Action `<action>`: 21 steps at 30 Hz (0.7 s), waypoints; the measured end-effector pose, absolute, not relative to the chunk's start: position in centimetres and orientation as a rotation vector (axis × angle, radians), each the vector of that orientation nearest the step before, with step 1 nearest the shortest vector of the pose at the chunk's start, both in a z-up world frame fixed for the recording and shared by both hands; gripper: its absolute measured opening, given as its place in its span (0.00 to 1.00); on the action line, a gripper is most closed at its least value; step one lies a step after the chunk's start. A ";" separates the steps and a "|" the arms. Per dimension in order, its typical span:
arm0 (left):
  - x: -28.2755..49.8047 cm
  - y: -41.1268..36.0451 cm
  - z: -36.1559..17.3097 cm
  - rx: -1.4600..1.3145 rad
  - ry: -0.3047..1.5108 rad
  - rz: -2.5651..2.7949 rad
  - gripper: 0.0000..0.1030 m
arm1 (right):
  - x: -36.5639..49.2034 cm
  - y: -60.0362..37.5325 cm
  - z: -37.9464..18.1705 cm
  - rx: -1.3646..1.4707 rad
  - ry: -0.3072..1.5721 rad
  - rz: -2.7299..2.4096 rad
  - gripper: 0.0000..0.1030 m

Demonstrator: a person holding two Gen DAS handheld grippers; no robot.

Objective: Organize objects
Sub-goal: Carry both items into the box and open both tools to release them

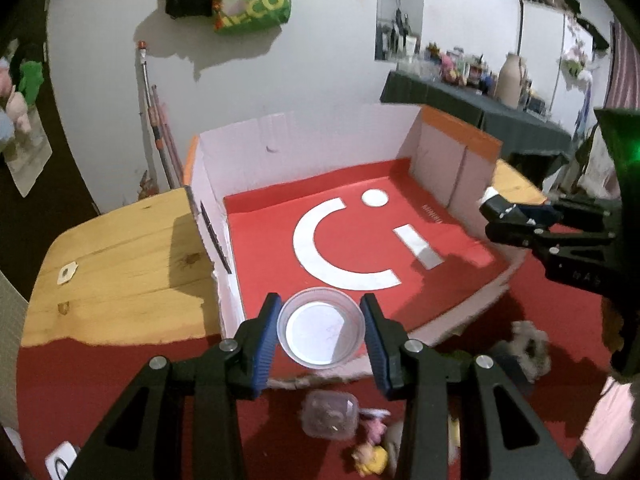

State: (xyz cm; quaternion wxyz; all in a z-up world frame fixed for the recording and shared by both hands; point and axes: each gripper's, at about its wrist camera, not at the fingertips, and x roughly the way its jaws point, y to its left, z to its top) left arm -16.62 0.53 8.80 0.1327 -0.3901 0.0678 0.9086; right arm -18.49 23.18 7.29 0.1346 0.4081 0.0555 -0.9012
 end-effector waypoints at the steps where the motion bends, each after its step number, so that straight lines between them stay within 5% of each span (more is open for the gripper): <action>1: -17.3 0.7 8.4 -1.155 0.212 2.621 0.41 | -19.0 23.0 7.0 1.204 0.175 -2.597 0.31; 21: -21.8 2.4 4.1 -1.392 0.399 2.388 0.41 | -23.0 21.6 3.1 1.494 0.371 -2.350 0.31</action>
